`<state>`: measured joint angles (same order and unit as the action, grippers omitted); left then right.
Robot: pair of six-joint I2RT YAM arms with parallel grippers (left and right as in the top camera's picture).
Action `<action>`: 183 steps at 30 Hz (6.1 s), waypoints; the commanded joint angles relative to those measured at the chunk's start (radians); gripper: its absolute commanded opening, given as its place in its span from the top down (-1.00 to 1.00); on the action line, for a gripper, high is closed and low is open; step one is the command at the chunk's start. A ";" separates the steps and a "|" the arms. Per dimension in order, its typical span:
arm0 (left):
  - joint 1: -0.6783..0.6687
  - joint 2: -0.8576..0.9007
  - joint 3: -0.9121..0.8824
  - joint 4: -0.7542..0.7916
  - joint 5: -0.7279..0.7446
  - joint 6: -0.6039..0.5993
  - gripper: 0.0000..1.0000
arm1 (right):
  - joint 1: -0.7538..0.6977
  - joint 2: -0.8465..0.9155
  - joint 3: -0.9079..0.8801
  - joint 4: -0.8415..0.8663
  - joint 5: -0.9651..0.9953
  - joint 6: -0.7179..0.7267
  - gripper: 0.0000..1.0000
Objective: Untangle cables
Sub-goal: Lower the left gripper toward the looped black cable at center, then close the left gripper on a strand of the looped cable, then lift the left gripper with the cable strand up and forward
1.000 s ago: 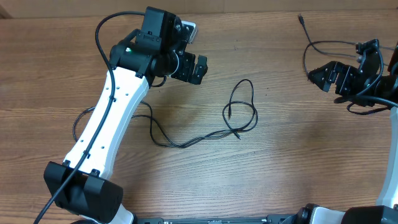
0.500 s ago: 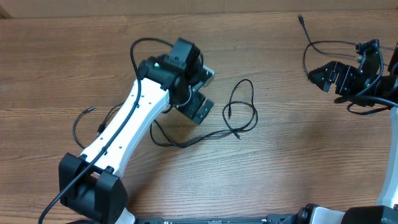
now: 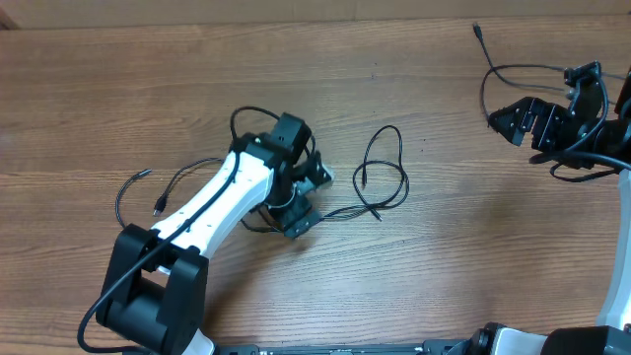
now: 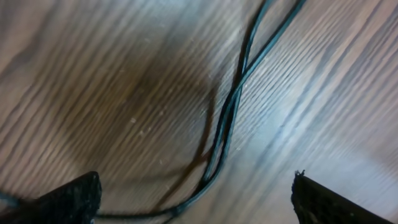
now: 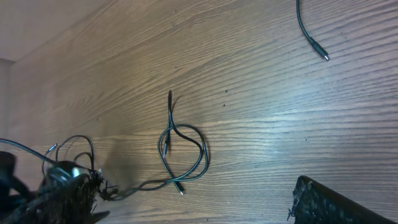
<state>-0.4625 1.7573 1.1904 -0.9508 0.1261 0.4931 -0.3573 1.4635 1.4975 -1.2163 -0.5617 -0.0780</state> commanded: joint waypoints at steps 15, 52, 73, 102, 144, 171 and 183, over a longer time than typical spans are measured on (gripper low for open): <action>0.004 0.005 -0.080 0.062 -0.003 0.525 -1.00 | 0.005 -0.012 0.001 0.003 -0.008 0.003 -1.00; 0.130 0.005 -0.109 0.206 -0.003 0.754 -0.99 | 0.005 -0.012 0.001 0.003 -0.008 0.003 -1.00; 0.137 0.079 -0.111 0.096 0.012 0.854 -0.83 | 0.005 -0.012 0.001 0.003 -0.008 0.003 -1.00; 0.134 0.148 -0.102 0.095 0.011 0.845 0.41 | 0.005 -0.012 0.001 0.003 -0.008 0.003 -1.00; 0.086 0.146 0.056 0.083 -0.060 0.695 0.41 | 0.005 -0.012 0.001 0.003 -0.008 0.003 -1.00; 0.056 0.145 0.209 -0.084 -0.100 0.616 0.91 | 0.005 -0.012 0.001 0.003 -0.008 0.003 -1.00; 0.004 0.144 0.517 -0.325 -0.099 0.563 0.91 | 0.005 -0.012 0.001 0.003 -0.008 0.003 -1.00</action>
<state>-0.4438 1.8984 1.6249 -1.2449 0.0219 1.0924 -0.3573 1.4635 1.4975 -1.2167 -0.5621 -0.0776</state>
